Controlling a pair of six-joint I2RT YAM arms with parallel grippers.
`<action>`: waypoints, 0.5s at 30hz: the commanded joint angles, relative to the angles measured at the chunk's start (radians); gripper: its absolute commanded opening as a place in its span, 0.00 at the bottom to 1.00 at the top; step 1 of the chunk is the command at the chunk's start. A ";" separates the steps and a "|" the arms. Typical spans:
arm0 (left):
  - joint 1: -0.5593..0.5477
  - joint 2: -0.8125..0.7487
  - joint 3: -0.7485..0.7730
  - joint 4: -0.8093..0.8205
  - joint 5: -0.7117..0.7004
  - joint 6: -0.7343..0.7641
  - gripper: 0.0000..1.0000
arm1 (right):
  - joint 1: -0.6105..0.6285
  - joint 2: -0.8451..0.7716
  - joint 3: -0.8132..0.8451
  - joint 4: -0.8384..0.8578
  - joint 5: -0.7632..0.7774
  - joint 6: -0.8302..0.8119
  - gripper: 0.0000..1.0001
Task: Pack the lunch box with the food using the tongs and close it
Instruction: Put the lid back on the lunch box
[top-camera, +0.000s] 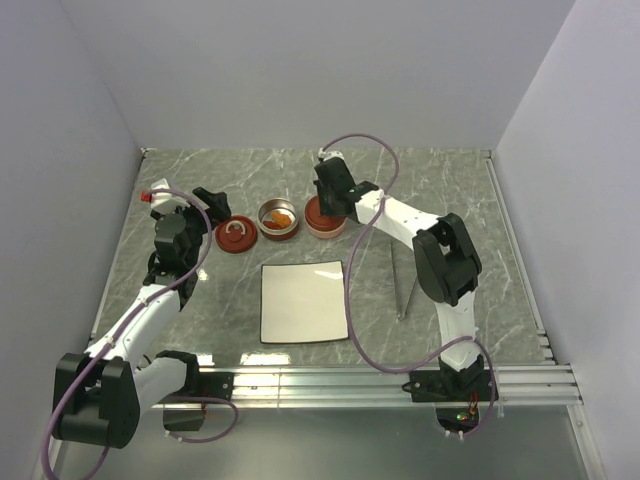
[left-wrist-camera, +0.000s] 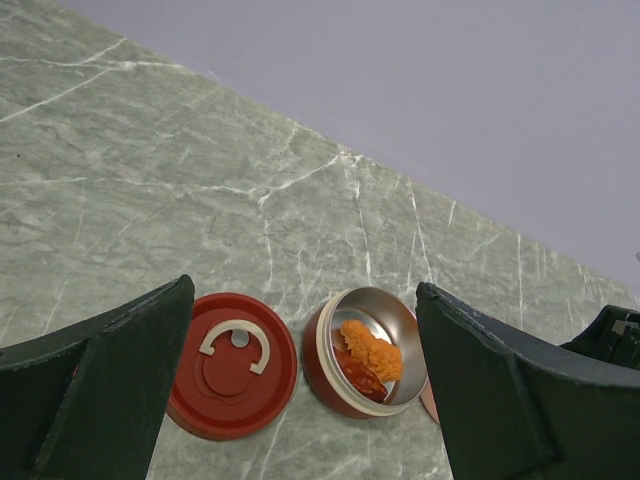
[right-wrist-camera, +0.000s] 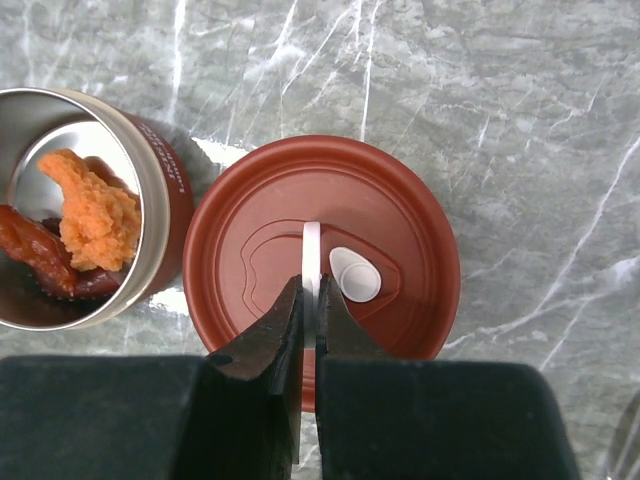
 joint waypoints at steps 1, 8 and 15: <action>0.005 -0.019 0.007 0.032 -0.006 -0.006 1.00 | -0.029 0.054 -0.100 -0.126 -0.004 0.019 0.00; 0.005 -0.033 0.001 0.032 -0.009 -0.006 0.99 | -0.040 0.022 -0.159 -0.085 -0.018 0.042 0.00; 0.005 -0.031 0.001 0.032 -0.008 -0.006 1.00 | -0.049 -0.006 -0.170 -0.074 -0.022 0.055 0.00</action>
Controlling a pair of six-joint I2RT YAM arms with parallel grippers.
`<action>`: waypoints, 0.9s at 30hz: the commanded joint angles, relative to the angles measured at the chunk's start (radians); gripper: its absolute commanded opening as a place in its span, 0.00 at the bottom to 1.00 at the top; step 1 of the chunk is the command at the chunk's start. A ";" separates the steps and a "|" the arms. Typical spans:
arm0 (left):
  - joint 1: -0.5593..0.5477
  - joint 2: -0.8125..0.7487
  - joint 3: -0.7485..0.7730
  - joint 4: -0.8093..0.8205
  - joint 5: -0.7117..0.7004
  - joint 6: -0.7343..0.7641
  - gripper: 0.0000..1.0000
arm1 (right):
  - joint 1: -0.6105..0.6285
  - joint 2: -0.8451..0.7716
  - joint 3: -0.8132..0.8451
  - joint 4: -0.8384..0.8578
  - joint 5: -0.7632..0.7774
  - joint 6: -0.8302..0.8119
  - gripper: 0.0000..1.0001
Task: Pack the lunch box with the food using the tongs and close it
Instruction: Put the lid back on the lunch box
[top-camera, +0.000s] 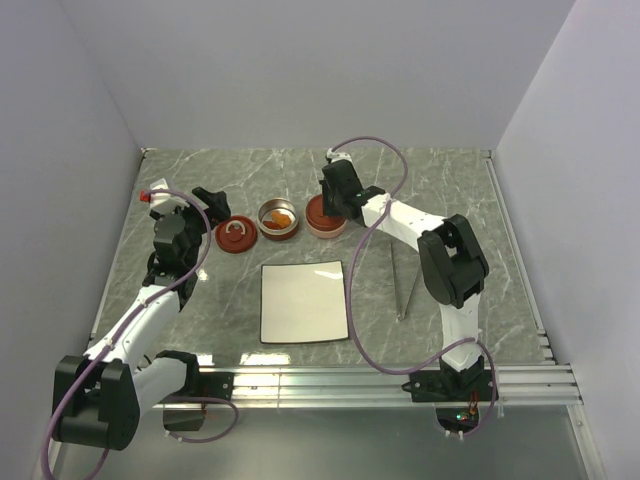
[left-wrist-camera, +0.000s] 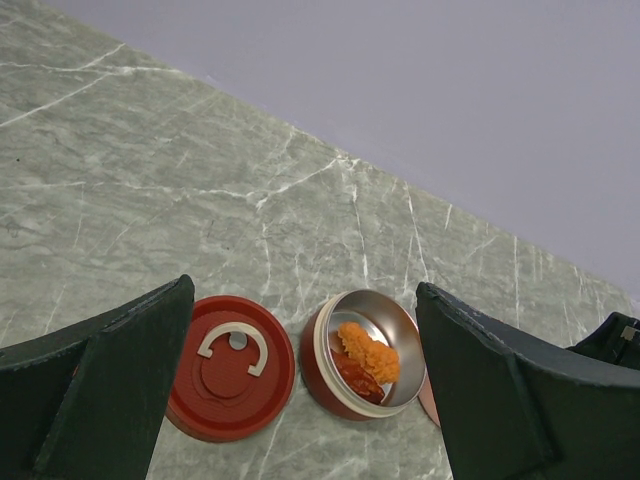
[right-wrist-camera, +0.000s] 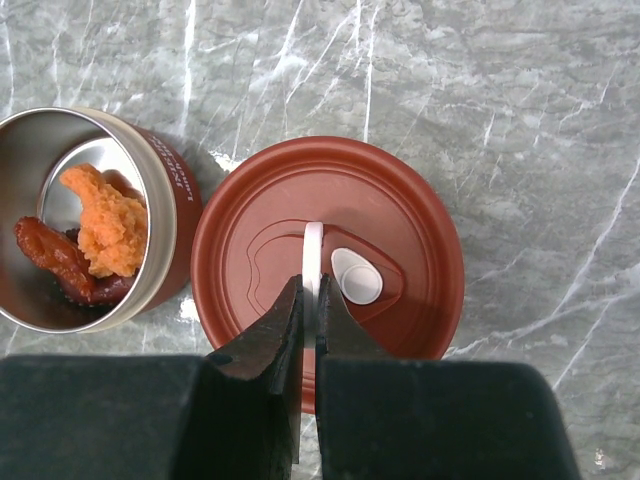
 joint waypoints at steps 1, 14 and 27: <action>0.005 -0.020 0.001 0.031 -0.007 -0.007 0.99 | -0.025 0.049 -0.054 -0.192 0.028 -0.003 0.00; 0.005 -0.022 0.001 0.033 -0.009 -0.006 1.00 | -0.034 0.035 -0.023 -0.194 0.037 0.006 0.00; 0.005 -0.023 0.001 0.031 -0.007 -0.007 0.99 | -0.034 0.063 -0.034 -0.204 0.031 0.001 0.22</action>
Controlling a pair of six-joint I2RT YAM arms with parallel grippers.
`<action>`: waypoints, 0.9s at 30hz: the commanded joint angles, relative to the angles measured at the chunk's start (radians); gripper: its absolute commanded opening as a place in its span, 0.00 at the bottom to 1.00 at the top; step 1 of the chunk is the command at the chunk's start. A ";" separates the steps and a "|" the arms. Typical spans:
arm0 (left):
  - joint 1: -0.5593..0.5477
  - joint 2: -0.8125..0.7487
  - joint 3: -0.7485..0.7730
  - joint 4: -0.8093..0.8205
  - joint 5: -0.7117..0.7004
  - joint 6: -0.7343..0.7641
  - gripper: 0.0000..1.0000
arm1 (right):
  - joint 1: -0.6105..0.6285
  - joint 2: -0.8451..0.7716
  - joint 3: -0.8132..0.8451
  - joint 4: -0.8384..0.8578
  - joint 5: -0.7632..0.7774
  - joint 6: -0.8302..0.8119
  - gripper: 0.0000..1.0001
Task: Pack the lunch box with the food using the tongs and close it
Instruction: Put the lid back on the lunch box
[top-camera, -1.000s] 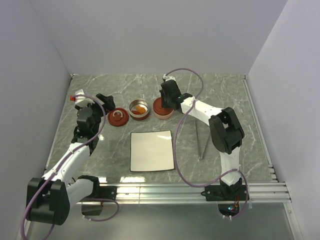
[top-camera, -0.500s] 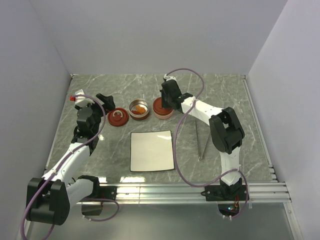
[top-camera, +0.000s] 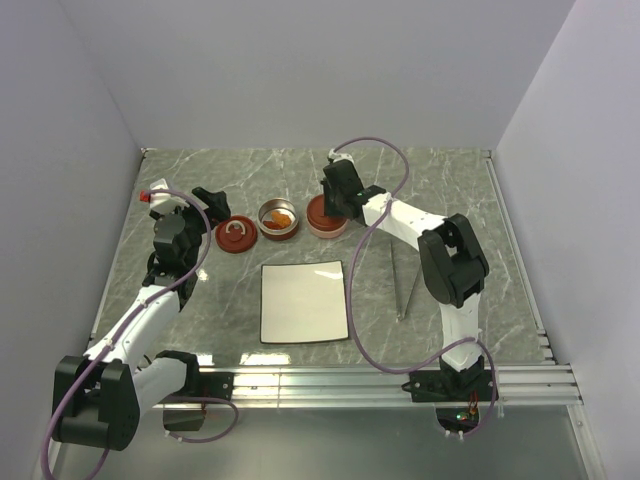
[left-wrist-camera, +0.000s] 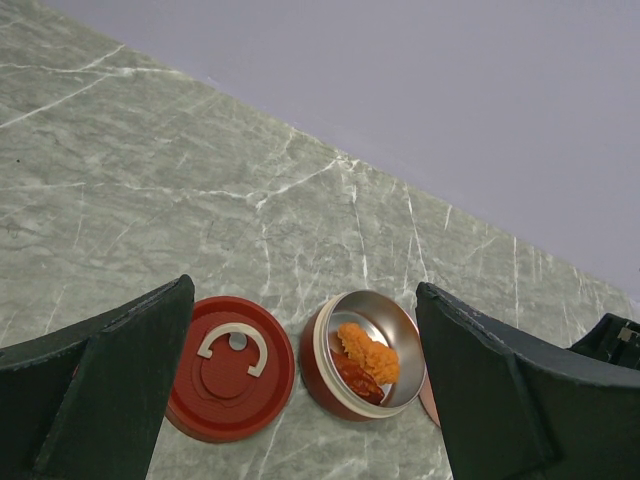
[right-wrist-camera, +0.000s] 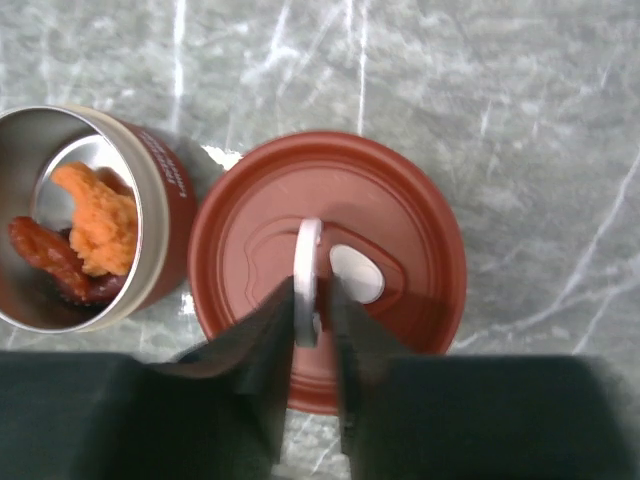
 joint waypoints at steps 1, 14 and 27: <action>0.005 -0.022 0.001 0.032 -0.006 -0.007 0.99 | -0.029 0.057 -0.039 -0.191 0.042 -0.024 0.31; 0.005 -0.019 0.001 0.033 -0.012 -0.006 1.00 | -0.026 -0.014 -0.003 -0.186 0.053 -0.060 0.50; 0.005 0.034 0.032 0.003 -0.070 -0.032 0.99 | -0.024 -0.140 0.011 -0.122 0.067 -0.126 0.57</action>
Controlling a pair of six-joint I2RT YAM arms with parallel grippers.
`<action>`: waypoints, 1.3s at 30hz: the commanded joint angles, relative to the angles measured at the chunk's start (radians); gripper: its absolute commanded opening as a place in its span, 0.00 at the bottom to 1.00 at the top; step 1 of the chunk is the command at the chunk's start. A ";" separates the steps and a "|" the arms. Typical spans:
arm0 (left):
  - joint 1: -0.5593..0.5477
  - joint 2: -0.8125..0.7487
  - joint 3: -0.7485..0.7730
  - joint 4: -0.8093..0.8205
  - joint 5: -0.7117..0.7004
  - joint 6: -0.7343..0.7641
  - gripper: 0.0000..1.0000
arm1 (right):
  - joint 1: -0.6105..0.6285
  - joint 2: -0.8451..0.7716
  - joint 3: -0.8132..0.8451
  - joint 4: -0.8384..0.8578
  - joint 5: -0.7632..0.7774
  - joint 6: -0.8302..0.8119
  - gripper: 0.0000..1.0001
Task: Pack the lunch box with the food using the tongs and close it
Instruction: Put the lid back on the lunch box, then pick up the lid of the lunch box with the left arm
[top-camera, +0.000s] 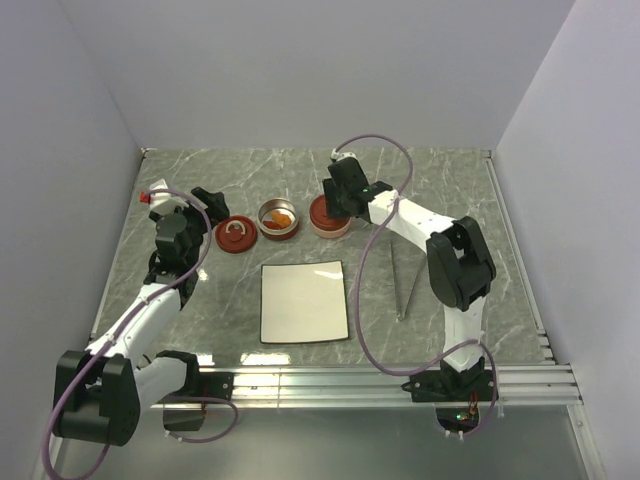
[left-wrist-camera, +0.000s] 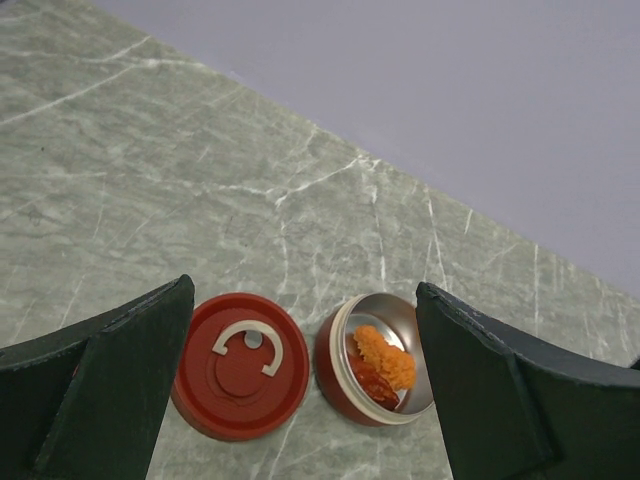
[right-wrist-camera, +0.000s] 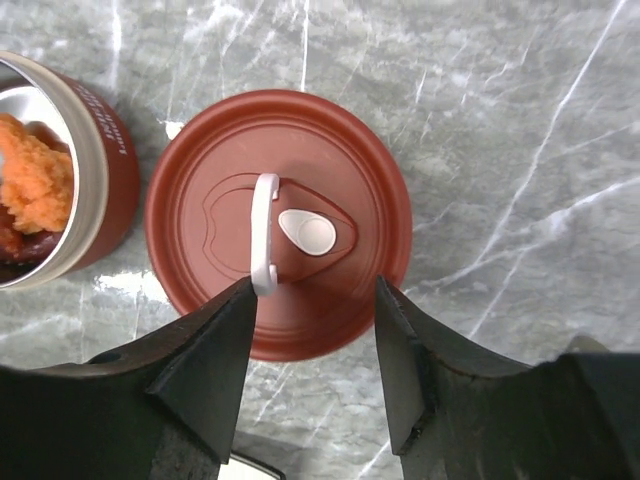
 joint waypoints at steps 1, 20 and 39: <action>0.005 0.029 0.034 0.001 -0.037 -0.030 0.99 | -0.011 -0.104 -0.002 0.012 0.026 -0.038 0.58; -0.131 0.302 0.239 -0.253 -0.291 -0.098 0.99 | -0.020 -0.291 -0.224 0.248 -0.082 -0.103 0.59; -0.130 0.641 0.364 -0.275 -0.148 -0.197 0.99 | -0.124 -0.286 -0.344 0.351 -0.228 -0.107 0.59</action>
